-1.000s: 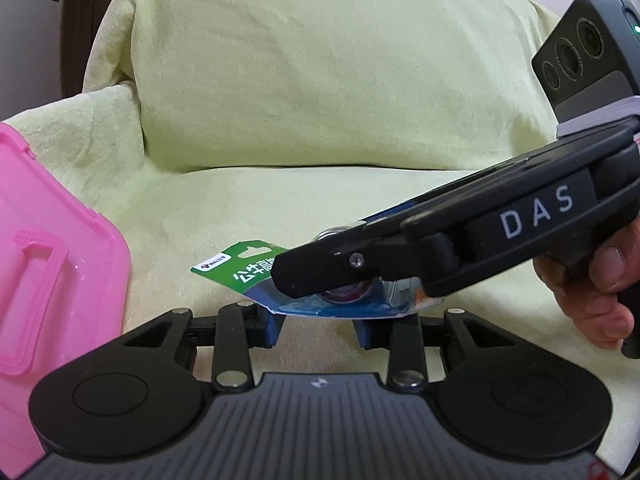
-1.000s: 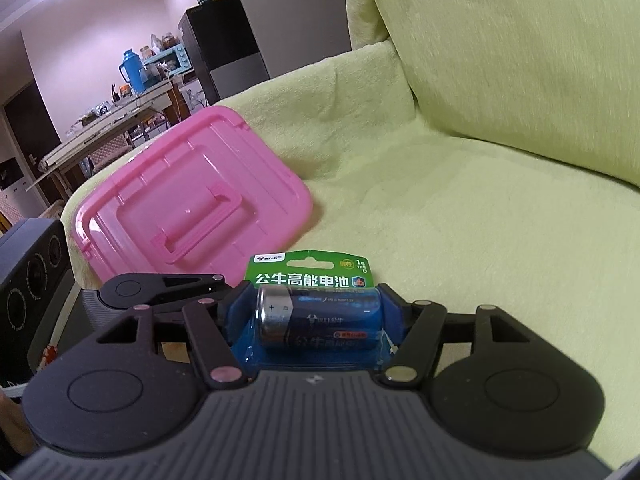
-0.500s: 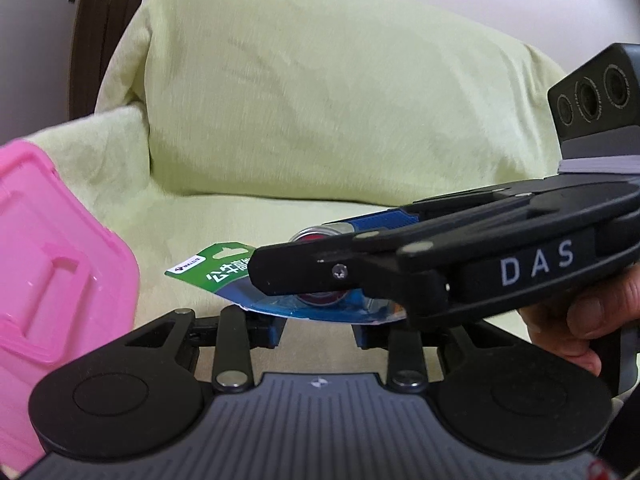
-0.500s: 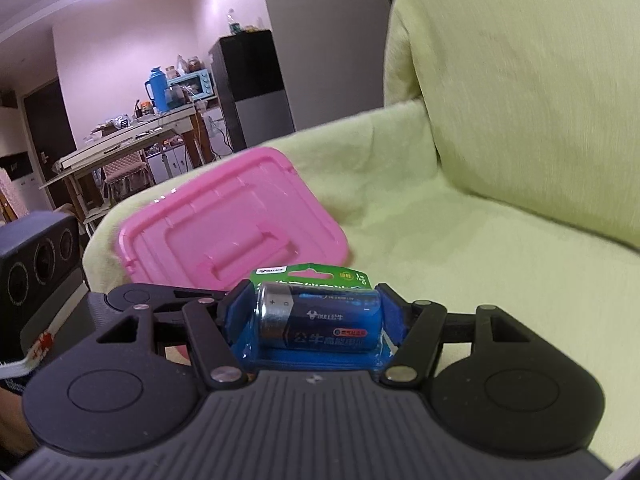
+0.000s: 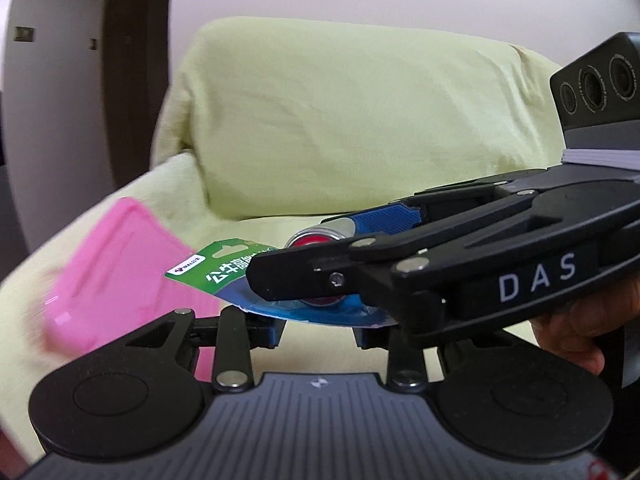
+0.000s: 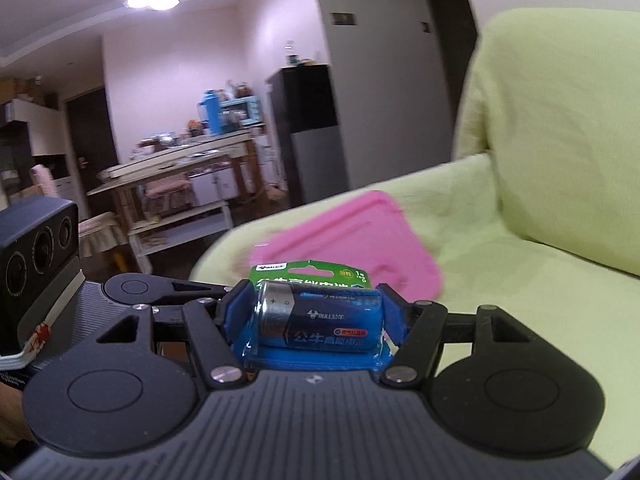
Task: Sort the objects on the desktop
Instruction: 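Bring the battery pack with the right gripper over the pink tub, then lower the battery pack into the tub and open the right gripper, then withdraw the open right gripper up from the tub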
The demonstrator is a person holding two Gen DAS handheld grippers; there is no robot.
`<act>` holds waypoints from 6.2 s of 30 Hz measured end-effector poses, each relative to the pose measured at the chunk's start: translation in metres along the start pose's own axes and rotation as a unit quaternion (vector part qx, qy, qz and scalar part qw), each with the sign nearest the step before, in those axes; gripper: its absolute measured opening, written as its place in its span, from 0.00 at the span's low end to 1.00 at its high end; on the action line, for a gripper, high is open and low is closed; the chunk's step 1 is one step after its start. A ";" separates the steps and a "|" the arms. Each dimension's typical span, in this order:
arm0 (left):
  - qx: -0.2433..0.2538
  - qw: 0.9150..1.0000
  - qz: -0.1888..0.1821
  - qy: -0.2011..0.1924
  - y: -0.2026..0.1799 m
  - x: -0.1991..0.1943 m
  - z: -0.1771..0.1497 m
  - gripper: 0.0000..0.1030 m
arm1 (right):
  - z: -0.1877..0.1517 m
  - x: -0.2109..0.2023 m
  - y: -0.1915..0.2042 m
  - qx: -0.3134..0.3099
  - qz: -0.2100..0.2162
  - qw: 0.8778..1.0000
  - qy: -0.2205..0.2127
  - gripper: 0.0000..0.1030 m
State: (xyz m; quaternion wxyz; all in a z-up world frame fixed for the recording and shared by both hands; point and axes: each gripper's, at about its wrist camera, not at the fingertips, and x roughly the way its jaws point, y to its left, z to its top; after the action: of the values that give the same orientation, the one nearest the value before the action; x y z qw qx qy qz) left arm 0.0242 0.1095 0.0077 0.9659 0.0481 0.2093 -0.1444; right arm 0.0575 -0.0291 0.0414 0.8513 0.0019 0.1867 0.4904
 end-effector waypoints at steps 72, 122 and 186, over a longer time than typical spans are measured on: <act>-0.262 0.933 0.166 0.185 0.058 -0.201 -0.309 0.36 | -0.208 0.130 0.300 -0.134 0.187 0.904 0.361 0.63; -0.239 0.924 0.160 0.253 0.057 -0.193 -0.321 0.36 | -0.227 0.154 0.299 -0.147 0.141 0.898 0.389 0.63; -0.213 0.922 0.174 0.273 0.048 -0.199 -0.315 0.39 | -0.188 0.161 0.244 0.011 0.074 0.939 0.335 0.62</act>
State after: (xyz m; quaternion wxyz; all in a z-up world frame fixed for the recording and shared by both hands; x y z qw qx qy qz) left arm -0.2579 0.2550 -0.1929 0.8690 -0.0852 0.4785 0.0930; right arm -0.1339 0.1987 -0.1392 0.7011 -0.1393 0.4654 0.5221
